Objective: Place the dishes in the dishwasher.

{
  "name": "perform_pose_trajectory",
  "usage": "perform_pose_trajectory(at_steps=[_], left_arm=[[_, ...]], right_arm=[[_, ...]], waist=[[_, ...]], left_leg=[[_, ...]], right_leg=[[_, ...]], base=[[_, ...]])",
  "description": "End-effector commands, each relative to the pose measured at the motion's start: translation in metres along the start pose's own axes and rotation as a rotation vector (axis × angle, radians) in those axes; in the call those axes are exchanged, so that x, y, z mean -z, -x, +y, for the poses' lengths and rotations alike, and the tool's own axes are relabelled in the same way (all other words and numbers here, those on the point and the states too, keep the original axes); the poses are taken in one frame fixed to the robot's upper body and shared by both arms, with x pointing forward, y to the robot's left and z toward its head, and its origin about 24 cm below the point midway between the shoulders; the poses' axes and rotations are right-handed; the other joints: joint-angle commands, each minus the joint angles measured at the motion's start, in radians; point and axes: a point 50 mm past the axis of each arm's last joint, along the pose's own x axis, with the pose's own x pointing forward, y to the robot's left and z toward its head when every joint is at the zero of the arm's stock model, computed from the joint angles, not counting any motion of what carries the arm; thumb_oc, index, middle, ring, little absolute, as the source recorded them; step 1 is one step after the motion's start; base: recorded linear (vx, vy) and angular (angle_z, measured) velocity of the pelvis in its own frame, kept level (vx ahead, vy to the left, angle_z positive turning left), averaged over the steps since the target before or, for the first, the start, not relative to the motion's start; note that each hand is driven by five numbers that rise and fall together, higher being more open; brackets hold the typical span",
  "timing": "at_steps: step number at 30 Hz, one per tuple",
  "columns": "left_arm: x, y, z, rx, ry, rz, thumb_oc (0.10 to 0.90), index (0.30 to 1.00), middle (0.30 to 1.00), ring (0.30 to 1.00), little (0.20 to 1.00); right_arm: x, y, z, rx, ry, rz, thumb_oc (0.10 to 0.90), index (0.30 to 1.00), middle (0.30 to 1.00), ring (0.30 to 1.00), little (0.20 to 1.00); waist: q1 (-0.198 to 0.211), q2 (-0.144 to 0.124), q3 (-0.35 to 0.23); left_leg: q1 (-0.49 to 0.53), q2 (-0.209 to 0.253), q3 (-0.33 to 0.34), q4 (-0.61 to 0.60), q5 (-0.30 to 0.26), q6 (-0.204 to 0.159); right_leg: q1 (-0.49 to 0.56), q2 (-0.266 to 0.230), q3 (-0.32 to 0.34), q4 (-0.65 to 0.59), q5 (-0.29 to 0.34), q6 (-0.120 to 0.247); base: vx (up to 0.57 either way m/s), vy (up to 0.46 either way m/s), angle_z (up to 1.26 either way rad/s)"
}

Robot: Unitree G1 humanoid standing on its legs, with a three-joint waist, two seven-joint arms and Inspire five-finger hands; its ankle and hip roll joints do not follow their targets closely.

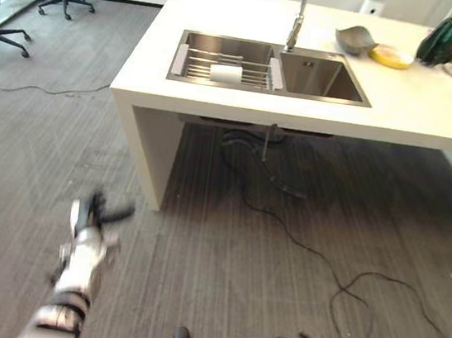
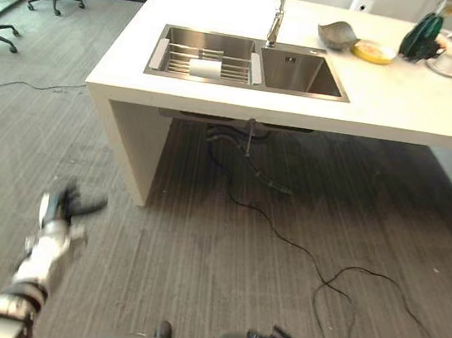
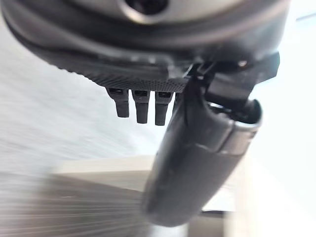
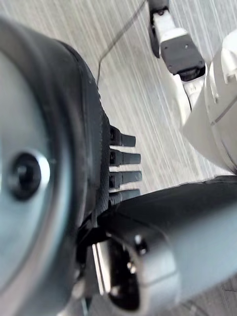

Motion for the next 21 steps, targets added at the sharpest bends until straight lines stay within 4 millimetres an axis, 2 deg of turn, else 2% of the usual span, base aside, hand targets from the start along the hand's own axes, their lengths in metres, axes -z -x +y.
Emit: perform_pose_trajectory(at_steps=[1,2,3,4,5,6,7,9,10,11,12,13,14,16,17,18,19,20,21], left_arm=[[-0.104,-0.018,-0.006,-0.021,-0.09,-0.496,0.8,0.9,0.9,0.9,0.9],[-0.104,-0.018,-0.006,-0.022,-0.092,-0.496,0.8,0.9,0.9,0.9,0.9],[-0.128,-0.011,-0.013,0.01,-0.044,-0.602,0.8,0.9,0.9,0.9,0.9],[-0.147,-0.001,-0.019,0.04,-0.001,-0.697,0.8,0.9,0.9,0.9,0.9],[-0.145,0.001,-0.018,0.038,-0.004,-0.694,0.8,0.9,0.9,0.9,0.9],[-0.154,0.008,-0.02,0.057,-0.02,-0.76,0.8,0.9,0.9,0.9,0.9],[-0.171,0.024,-0.026,0.118,-0.083,-0.892,0.8,0.9,0.9,0.9,0.9],[-0.17,0.025,-0.025,0.119,-0.086,-0.89,0.8,0.9,0.9,0.9,0.9],[-0.156,0.033,-0.032,0.273,-0.327,-0.911,0.8,0.9,0.9,0.9,0.9],[-0.156,0.033,-0.032,0.273,-0.328,-0.911,0.8,0.9,0.9,0.9,0.9],[-0.152,0.037,-0.042,0.364,-0.378,-0.911,0.8,0.9,0.9,0.9,0.9],[-0.152,0.037,-0.042,0.364,-0.378,-0.911,0.8,0.9,0.9,0.9,0.9],[-0.152,0.038,-0.047,0.402,-0.435,-0.928,0.8,0.9,0.9,0.9,0.9],[-0.152,0.038,-0.047,0.402,-0.435,-0.928,0.8,0.9,0.9,0.9,0.9],[-0.156,0.04,-0.05,0.421,-0.492,-0.963,0.8,0.9,0.9,0.9,0.9],[-0.161,0.036,-0.05,0.423,-0.672,-1.017,0.8,0.9,0.9,0.9,0.9],[-0.168,0.042,-0.051,0.443,-0.767,-1.096,0.8,0.9,0.9,0.9,0.9],[-0.167,0.042,-0.048,0.46,-0.833,-1.1,0.8,0.9,0.9,0.9,0.9],[-0.166,0.042,-0.048,0.46,-0.835,-1.098,0.8,0.9,0.9,0.9,0.9]], right_arm=[[0.017,0.003,-0.006,-0.007,0.155,0.087,0.8,0.9,0.9,0.9,0.9],[0.017,0.003,-0.006,-0.008,0.155,0.088,0.8,0.9,0.9,0.9,0.9],[0.02,0.004,-0.007,-0.012,0.167,0.104,0.8,0.9,0.9,0.9,0.9],[0.025,0.005,-0.005,-0.019,0.17,0.118,0.8,0.9,0.9,0.9,0.9],[0.026,0.005,-0.006,-0.018,0.172,0.12,0.8,0.9,0.9,0.9,0.9],[0.033,0.007,-0.006,-0.021,0.17,0.142,0.8,0.9,0.9,0.9,0.9],[0.047,0.011,-0.008,-0.025,0.168,0.199,0.8,0.9,0.9,0.9,0.9],[0.048,0.011,-0.008,-0.026,0.168,0.202,0.8,0.9,0.9,0.9,0.9],[0.043,0.009,-0.003,-0.061,0.196,0.205,0.8,0.9,0.9,0.9,0.9],[0.043,0.008,-0.003,-0.062,0.196,0.204,0.8,0.9,0.9,0.9,0.9],[0.022,0.003,-0.002,-0.068,0.212,0.152,0.8,0.9,0.9,0.9,0.9],[0.022,0.003,-0.002,-0.068,0.212,0.152,0.8,0.9,0.9,0.9,0.9],[0.011,0.0,-0.002,-0.073,0.235,0.122,0.8,0.9,0.9,0.9,0.9],[0.011,0.0,-0.002,-0.073,0.235,0.122,0.8,0.9,0.9,0.9,0.9],[0.004,-0.001,-0.002,-0.074,0.25,0.104,0.8,0.9,0.9,0.9,0.9],[-0.012,-0.003,-0.012,-0.035,0.268,0.075,0.8,0.9,0.9,0.9,0.9],[-0.012,-0.002,-0.016,-0.029,0.263,0.072,0.8,0.9,0.9,0.9,0.9],[-0.009,-0.001,-0.016,-0.031,0.279,0.083,0.8,0.9,0.9,0.9,0.9],[-0.009,-0.001,-0.016,-0.032,0.28,0.084,0.8,0.9,0.9,0.9,0.9]], waist=[[-0.058,0.005,-0.02],[-0.062,0.004,-0.018],[-0.076,-0.003,-0.018],[-0.084,-0.011,-0.026],[-0.09,-0.005,-0.025],[-0.105,-0.016,-0.038],[-0.102,-0.022,-0.06],[-0.102,-0.023,-0.058],[-0.076,-0.027,-0.088],[-0.078,-0.027,-0.087],[-0.069,-0.039,-0.073],[-0.069,-0.039,-0.073],[-0.065,-0.046,-0.057],[-0.065,-0.046,-0.057],[-0.057,-0.048,-0.045],[-0.047,-0.042,-0.055],[-0.038,-0.029,-0.062],[-0.042,-0.017,-0.068],[-0.044,-0.017,-0.069]], left_leg=[[-0.012,-0.008,0.04,-0.056,0.013,-0.103],[-0.007,-0.008,0.036,-0.056,0.009,-0.104],[0.016,-0.021,0.022,-0.056,-0.012,-0.111],[0.022,-0.028,0.012,-0.056,-0.021,-0.118],[0.028,-0.022,0.007,-0.056,-0.025,-0.119],[0.043,-0.033,-0.006,-0.056,-0.048,-0.126],[0.062,-0.031,-0.013,-0.056,-0.062,-0.133],[0.067,-0.03,-0.014,-0.056,-0.063,-0.133],[0.062,-0.032,-0.008,0.023,-0.074,-0.149],[0.059,-0.031,-0.01,0.031,-0.078,-0.149],[-0.009,-0.024,0.022,0.186,-0.052,-0.188],[-0.009,-0.024,0.022,0.186,-0.052,-0.188],[-0.048,-0.013,0.041,0.295,-0.04,-0.217],[-0.048,-0.013,0.041,0.295,-0.04,-0.217],[-0.086,0.005,0.046,0.352,-0.028,-0.235],[-0.101,0.095,0.073,0.237,-0.02,-0.234],[-0.054,0.118,0.033,0.145,-0.021,-0.237],[-0.049,0.127,0.03,0.119,-0.013,-0.238],[-0.046,0.128,0.029,0.113,-0.011,-0.239]], right_leg=[[0.177,0.034,-0.013,-0.567,0.072,-0.016],[0.186,0.033,-0.017,-0.571,0.067,-0.016],[0.183,0.03,-0.012,-0.687,0.036,-0.019],[0.178,0.038,0.009,-0.789,0.04,-0.019],[0.194,0.042,0.003,-0.807,0.043,-0.019],[0.202,0.06,0.045,-0.945,0.049,-0.016],[0.239,0.066,0.065,-1.012,0.058,-0.021],[0.249,0.066,0.065,-1.019,0.059,-0.021],[0.333,0.048,0.061,-1.108,0.08,-0.045],[0.335,0.048,0.059,-1.111,0.081,-0.045],[0.372,0.021,0.04,-1.138,0.083,-0.054],[0.372,0.021,0.04,-1.138,0.083,-0.054],[0.395,0.011,0.031,-1.144,0.071,-0.06],[0.395,0.011,0.031,-1.144,0.071,-0.06],[0.41,0.009,0.027,-1.157,0.064,-0.07],[0.447,-0.018,0.013,-1.208,0.051,-0.057],[0.45,-0.026,0.016,-1.224,0.049,-0.041],[0.454,-0.02,0.013,-1.237,0.046,-0.035],[0.456,-0.019,0.012,-1.239,0.047,-0.036]], base=[[0.37,-0.007,0.13],[0.27,-0.059,0.31],[0.28,-0.094,0.43],[0.28,-0.088,0.45],[0.29,-0.101,0.51],[0.37,-0.136,0.65],[0.35,-0.139,0.86],[0.21,-0.135,0.49],[0.23,-0.186,-0.12],[0.26,-0.276,-0.08],[0.04,-0.091,0.05],[0.08,-0.147,0.25],[0.04,-0.057,0.16],[0.02,-0.044,0.47],[0.13,0.016,0.81],[0.19,0.063,0.74],[0.21,0.107,0.02],[0.09,0.058,-0.16],[0.08,0.036,-0.34]])
